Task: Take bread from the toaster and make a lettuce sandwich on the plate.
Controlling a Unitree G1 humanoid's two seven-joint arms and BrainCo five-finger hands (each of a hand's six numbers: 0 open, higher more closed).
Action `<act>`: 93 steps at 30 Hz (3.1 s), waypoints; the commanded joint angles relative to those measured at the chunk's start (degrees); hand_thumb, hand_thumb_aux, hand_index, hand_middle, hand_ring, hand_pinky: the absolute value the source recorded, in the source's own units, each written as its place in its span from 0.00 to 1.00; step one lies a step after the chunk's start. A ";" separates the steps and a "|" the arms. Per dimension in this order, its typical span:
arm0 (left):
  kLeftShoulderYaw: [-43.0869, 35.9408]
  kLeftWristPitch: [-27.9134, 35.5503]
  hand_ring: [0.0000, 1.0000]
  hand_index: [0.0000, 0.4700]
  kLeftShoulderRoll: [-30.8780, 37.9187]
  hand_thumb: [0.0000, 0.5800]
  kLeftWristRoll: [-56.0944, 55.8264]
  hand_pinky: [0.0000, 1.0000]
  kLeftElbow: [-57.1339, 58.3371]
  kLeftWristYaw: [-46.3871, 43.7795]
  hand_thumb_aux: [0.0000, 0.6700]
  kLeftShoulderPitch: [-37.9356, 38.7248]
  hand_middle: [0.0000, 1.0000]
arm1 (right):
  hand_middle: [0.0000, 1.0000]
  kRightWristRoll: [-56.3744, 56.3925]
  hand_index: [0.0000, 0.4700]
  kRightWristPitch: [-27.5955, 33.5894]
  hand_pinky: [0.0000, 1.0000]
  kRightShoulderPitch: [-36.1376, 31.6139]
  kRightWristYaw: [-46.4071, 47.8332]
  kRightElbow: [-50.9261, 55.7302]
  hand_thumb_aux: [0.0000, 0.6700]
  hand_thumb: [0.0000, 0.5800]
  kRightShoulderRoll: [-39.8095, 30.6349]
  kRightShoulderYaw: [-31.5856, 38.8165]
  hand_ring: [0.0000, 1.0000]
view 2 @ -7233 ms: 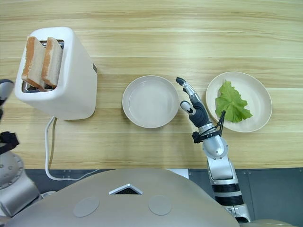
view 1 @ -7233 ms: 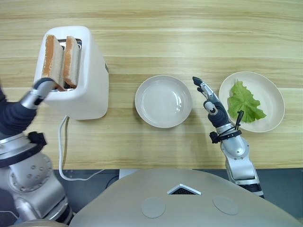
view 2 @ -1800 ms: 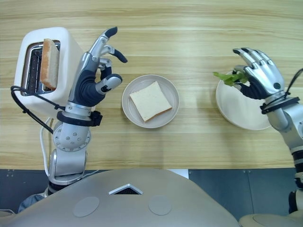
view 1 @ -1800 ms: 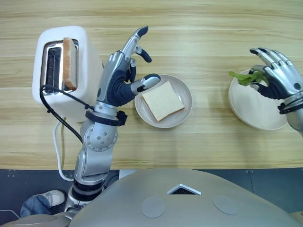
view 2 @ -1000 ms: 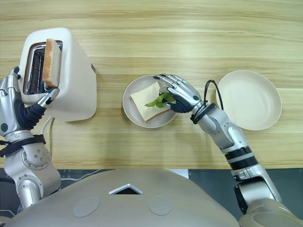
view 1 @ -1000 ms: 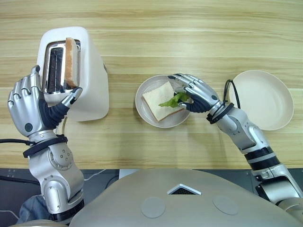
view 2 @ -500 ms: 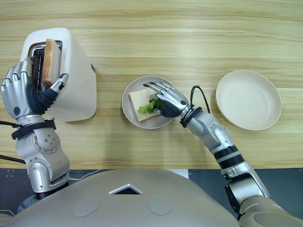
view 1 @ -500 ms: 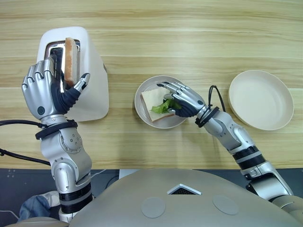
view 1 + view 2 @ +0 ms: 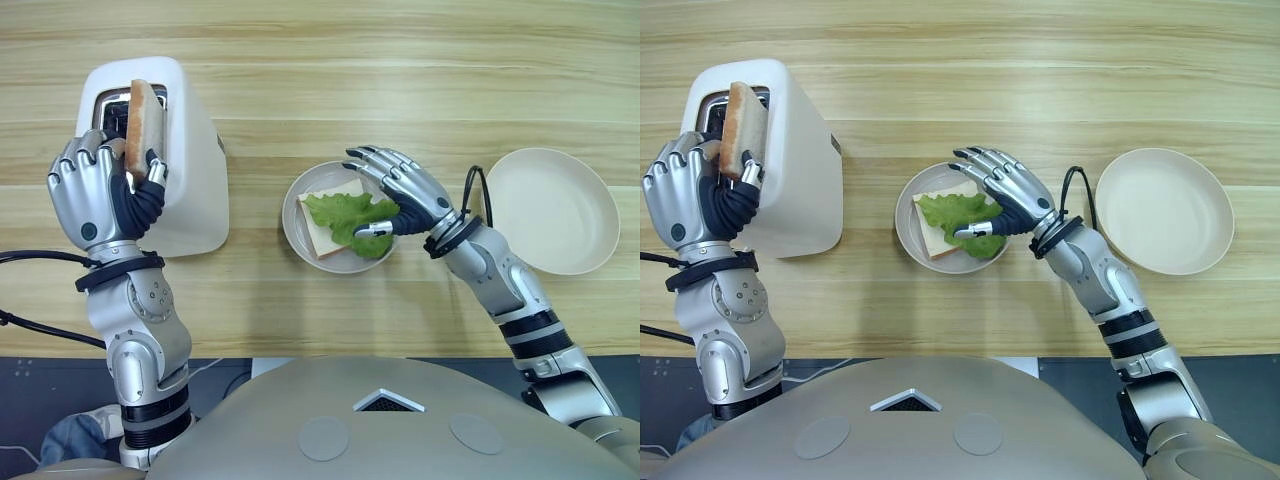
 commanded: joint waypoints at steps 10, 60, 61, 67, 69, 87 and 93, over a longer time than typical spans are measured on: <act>4.22 -1.69 1.00 1.00 -0.16 1.00 -6.16 1.00 -9.78 0.97 1.00 -7.60 1.00 | 0.00 -9.06 0.00 -0.86 0.00 -2.44 -4.43 7.25 0.00 0.00 -4.24 1.34 0.00; -14.38 -5.39 1.00 1.00 -11.03 1.00 -26.74 1.00 -7.69 -0.83 1.00 -10.53 1.00 | 0.00 -10.72 0.00 -2.18 0.00 -5.42 -8.53 8.99 0.00 0.00 -1.85 6.19 0.00; -14.40 -5.05 1.00 1.00 -11.22 1.00 -27.81 1.00 -6.84 -1.10 1.00 -10.51 1.00 | 0.00 -10.79 0.00 -1.84 0.00 -5.21 -8.60 7.64 0.00 0.00 -2.54 5.26 0.00; -14.83 -5.06 1.00 1.00 -11.62 1.00 -34.39 1.00 -0.30 -1.69 1.00 -10.49 1.00 | 0.00 -10.45 0.00 1.11 0.00 -4.46 -6.65 -0.96 0.00 0.00 -7.95 -2.38 0.00; -14.93 -4.96 1.00 1.00 -11.71 1.00 -37.45 1.00 2.37 -2.22 1.00 -10.20 1.00 | 0.00 -10.24 0.00 1.88 0.00 -3.54 -5.69 -4.11 0.00 0.00 -9.90 -5.10 0.00; -16.23 -6.94 1.00 1.00 -4.98 1.00 -55.44 1.00 21.08 -13.00 1.00 -15.00 1.00 | 0.00 -0.83 0.00 0.00 0.00 6.57 -7.27 -11.01 0.00 0.00 -8.32 -14.89 0.00; -16.41 -7.96 1.00 1.00 -0.80 1.00 -55.48 1.00 24.37 -15.41 1.00 -18.03 1.00 | 0.00 -2.91 0.00 -4.56 0.00 9.28 -7.50 -12.73 0.00 0.00 -5.94 -9.94 0.00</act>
